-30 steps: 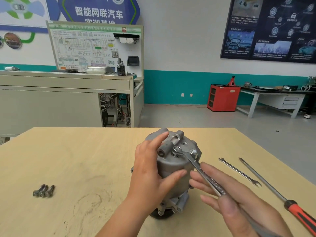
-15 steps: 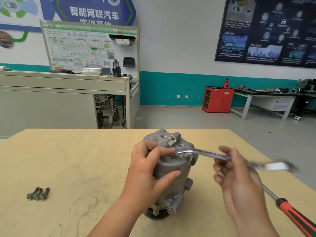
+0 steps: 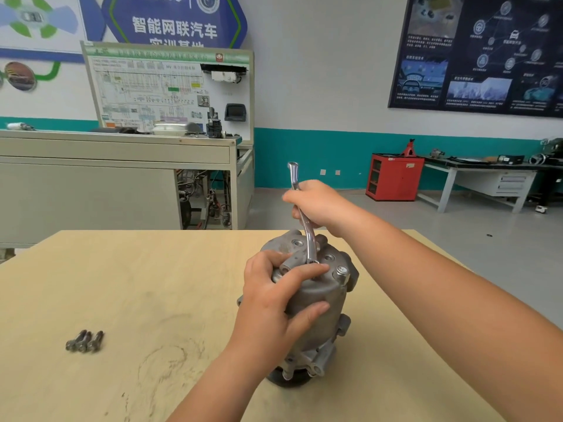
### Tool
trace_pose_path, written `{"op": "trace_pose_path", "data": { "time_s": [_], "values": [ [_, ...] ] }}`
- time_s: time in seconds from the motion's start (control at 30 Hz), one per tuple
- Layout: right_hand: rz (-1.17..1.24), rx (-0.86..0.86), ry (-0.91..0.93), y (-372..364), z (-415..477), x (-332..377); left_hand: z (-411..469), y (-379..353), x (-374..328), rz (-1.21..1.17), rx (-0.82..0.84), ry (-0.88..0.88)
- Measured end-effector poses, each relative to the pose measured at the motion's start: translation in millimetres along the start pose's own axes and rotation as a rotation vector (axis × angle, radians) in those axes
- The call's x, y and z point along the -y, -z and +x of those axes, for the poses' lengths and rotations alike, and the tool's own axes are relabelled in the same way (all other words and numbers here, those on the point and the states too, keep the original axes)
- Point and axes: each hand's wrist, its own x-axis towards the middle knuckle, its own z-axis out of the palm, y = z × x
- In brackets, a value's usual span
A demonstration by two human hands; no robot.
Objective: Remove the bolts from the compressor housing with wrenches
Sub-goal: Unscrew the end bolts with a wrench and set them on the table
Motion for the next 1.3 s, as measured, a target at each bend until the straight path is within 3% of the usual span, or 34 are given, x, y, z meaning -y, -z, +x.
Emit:
{"op": "trace_pose_path", "data": {
  "time_s": [0.17, 0.4, 0.6, 0.7, 0.8, 0.93, 1.0, 1.1, 1.3],
  "values": [
    [0.535, 0.013, -0.007, 1, -1, -14, 1, 0, 0, -0.062, -0.008, -0.002],
    [1.104, -0.255, -0.252, 23, -7, -39, -1, -1, 2, -0.102, -0.012, 0.038],
    [1.454, -0.311, -0.077, 51, -60, -43, 1, 3, 1, -0.065, 0.006, 0.052],
    [1.365, -0.323, 0.118, 43, -121, -50, 1, 3, -1, -0.017, 0.021, 0.057],
    [1.043, -0.407, 0.255, 19, -174, -58, 2, 1, -5, 0.009, 0.0, 0.062],
    [0.734, -0.371, 0.363, -4, -207, -46, 3, -3, -10, 0.021, -0.057, 0.07],
    [0.722, -0.219, 0.368, 1, -200, -45, 4, -4, -11, 0.01, -0.076, 0.086],
    [0.481, 0.008, 0.276, 3, -194, -39, 5, -5, -12, 0.011, -0.097, 0.103],
    [0.45, -0.105, 0.221, 4, -221, -38, 4, -8, -9, 0.006, -0.126, 0.087]
  ]
}}
